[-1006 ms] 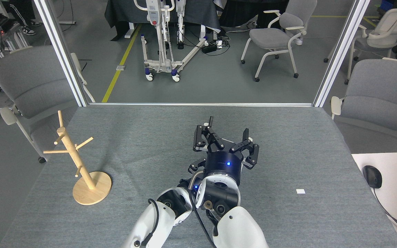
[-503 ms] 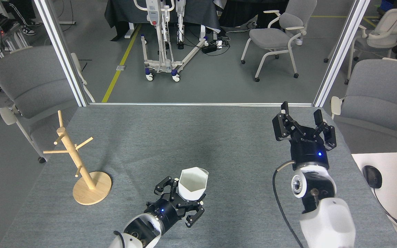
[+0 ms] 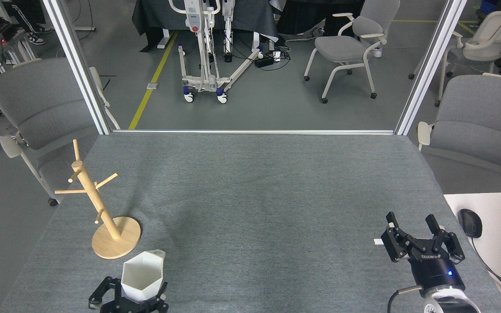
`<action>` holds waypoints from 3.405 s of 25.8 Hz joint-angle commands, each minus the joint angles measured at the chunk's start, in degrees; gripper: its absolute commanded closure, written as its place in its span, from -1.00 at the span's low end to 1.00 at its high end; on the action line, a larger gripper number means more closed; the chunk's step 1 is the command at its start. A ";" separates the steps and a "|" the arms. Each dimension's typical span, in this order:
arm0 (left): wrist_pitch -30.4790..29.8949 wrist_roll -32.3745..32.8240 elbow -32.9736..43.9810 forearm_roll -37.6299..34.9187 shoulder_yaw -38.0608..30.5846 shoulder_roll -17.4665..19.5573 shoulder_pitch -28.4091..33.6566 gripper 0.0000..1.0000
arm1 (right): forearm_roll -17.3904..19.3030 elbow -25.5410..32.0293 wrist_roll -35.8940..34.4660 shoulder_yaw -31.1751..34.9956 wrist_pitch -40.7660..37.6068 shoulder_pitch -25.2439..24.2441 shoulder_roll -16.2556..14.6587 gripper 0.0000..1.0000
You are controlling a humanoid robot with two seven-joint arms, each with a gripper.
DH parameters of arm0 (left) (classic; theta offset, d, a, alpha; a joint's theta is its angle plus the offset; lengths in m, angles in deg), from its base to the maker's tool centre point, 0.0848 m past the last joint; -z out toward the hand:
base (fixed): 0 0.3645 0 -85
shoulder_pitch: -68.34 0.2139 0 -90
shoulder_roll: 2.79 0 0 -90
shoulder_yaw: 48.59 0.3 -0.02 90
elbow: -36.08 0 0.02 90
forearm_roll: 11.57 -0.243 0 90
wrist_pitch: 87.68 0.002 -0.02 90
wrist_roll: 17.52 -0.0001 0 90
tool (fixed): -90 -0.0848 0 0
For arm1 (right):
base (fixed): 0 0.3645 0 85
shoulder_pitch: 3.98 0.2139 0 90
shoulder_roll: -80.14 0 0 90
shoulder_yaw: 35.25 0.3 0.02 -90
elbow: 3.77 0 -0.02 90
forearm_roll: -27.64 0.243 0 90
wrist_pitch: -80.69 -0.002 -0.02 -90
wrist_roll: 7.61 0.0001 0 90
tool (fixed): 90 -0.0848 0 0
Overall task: Hang cup on storage rack
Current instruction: 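Carry the cup with the left gripper toward the wooden stand, then hook the cup onto a peg of the wooden stand with the left gripper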
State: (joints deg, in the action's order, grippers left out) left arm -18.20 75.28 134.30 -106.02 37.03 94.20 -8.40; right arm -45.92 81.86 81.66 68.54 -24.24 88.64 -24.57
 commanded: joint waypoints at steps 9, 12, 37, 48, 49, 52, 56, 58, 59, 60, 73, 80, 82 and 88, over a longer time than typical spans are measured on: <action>0.30 0.45 -2.24 -0.03 -25.24 0.22 -4.64 1.00 | -3.88 -0.64 -4.11 -0.78 1.66 -1.39 1.35 -0.98; 0.92 1.68 -4.88 -0.56 -27.70 1.89 -10.97 1.00 | -3.88 -0.29 -4.11 -0.43 1.57 -2.01 3.28 -0.98; 3.73 5.29 -12.18 -17.26 -20.40 2.94 -24.95 1.00 | -3.88 -0.73 -4.11 0.19 1.74 -1.04 3.37 -0.98; 3.73 5.29 -12.26 -19.98 -18.91 1.80 -24.24 1.00 | -3.88 -0.73 -4.11 0.19 1.74 -1.13 3.37 -0.98; 3.73 5.29 -12.26 -20.07 -18.91 1.80 -24.24 1.00 | -3.88 -0.73 -4.11 0.19 1.74 -1.13 3.37 -0.98; 3.73 4.94 -12.26 -20.16 -18.82 1.80 -23.72 1.00 | -3.88 -0.73 -4.11 0.19 1.74 -1.13 3.28 -0.98; 3.65 4.76 -12.26 -20.24 -16.71 1.97 -21.52 1.00 | -3.96 -0.73 -4.11 0.19 1.74 -1.13 3.37 -0.98; 3.65 4.76 -12.26 -20.24 -16.36 1.89 -21.25 1.00 | -3.88 -0.82 -4.11 0.19 1.74 -1.13 3.46 -0.98; 3.73 4.85 -12.26 -20.24 -16.36 1.80 -21.25 1.00 | -3.88 -0.73 -4.11 0.19 1.74 -1.13 3.46 -0.98; 3.73 4.94 -12.35 -20.16 -16.36 1.80 -21.25 0.73 | -3.88 -0.73 -4.11 0.19 1.74 -1.13 3.46 -0.98; 6.63 1.07 -13.14 -19.63 -15.92 -2.07 -21.43 -0.97 | -3.96 -0.91 -4.11 0.19 1.74 -1.22 3.55 -0.99; 6.63 -1.39 -20.53 -19.63 -15.83 -5.50 -21.43 -0.97 | -4.05 -4.07 -4.11 0.01 1.66 -0.51 3.20 -0.99; 6.63 -2.27 -22.28 -19.54 -15.83 -5.85 -21.34 -0.97 | -4.14 -5.57 -4.02 0.01 1.66 1.33 3.28 -0.99; 6.63 -2.89 -25.80 -19.45 -15.92 -6.11 -21.34 -0.98 | -4.49 -7.06 -3.93 -0.87 1.66 4.23 3.46 -0.99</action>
State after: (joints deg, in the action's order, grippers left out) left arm -11.69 73.14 110.08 -125.50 21.13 88.20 -29.68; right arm -50.22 75.23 77.32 68.18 -22.60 91.89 -21.31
